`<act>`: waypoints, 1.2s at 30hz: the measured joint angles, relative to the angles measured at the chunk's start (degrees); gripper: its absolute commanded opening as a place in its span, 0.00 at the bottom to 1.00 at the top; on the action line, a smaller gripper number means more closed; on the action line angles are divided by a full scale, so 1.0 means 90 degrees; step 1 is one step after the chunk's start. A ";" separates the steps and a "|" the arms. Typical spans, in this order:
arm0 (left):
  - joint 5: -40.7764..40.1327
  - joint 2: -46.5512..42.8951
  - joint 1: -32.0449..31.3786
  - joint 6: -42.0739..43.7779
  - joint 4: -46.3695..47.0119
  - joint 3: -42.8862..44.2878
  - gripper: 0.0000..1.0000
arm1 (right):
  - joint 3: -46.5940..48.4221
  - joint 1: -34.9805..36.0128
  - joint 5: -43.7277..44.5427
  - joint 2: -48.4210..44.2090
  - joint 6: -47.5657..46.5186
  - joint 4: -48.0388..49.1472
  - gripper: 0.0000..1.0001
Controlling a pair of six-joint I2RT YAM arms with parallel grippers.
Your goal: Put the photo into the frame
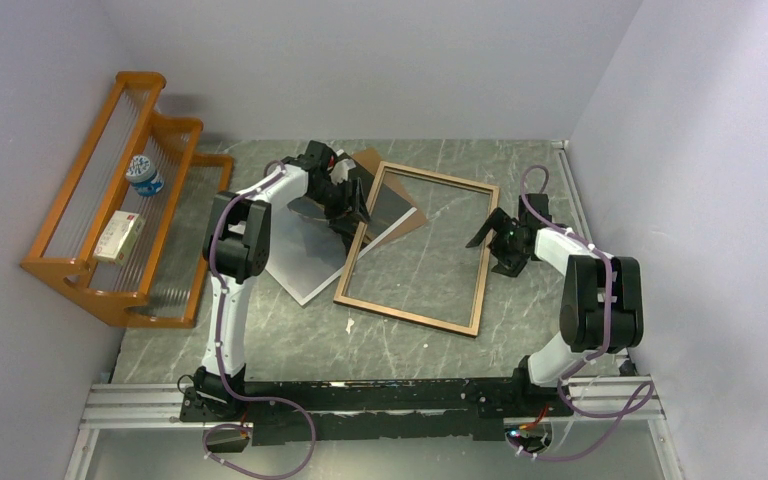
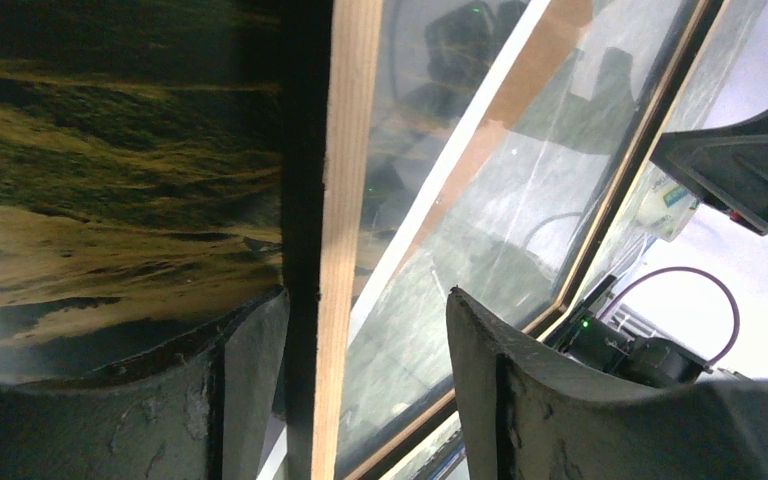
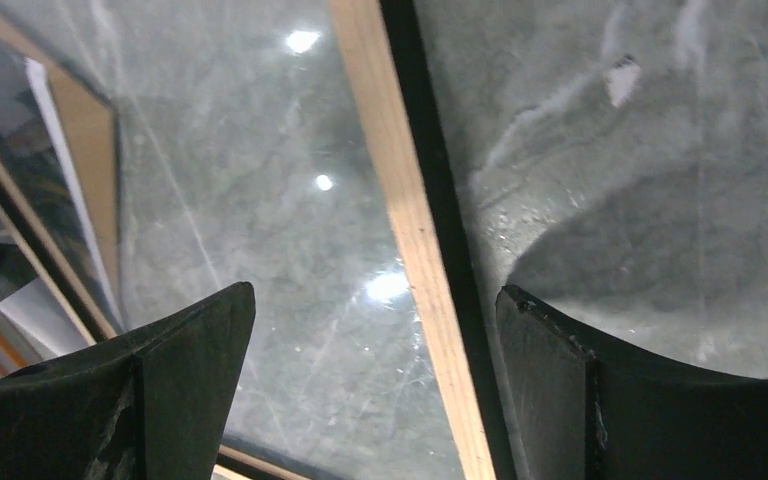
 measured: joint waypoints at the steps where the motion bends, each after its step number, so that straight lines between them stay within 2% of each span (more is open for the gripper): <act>1: 0.0027 0.0000 -0.0010 -0.0002 0.0007 -0.0005 0.63 | 0.0000 0.0000 -0.0041 0.0005 0.0002 0.0087 0.92; 12: 0.0223 0.0000 -0.0131 -0.0061 0.0233 -0.0112 0.64 | 0.0000 -0.0170 -0.0051 -0.0029 0.0221 0.0573 0.89; 21: 0.0265 0.0024 -0.0559 -0.0165 0.0347 -0.0112 0.65 | -0.0124 -0.0476 0.0656 -0.0522 0.0452 0.0610 0.88; 25: 0.0238 0.0073 -0.0719 -0.0182 0.0323 -0.0063 0.70 | -0.0170 -0.0532 0.1061 -0.0597 0.0481 0.0529 0.88; 29: -0.0017 0.0083 -0.0758 -0.0155 0.0153 0.0080 0.77 | -0.0168 -0.0544 0.1501 -0.0724 0.0476 0.0299 0.88; 36: -0.0998 -0.0537 -0.0617 0.0056 -0.0027 -0.0180 0.80 | -0.0058 -0.0498 0.1753 -0.1355 0.0595 -0.0165 0.85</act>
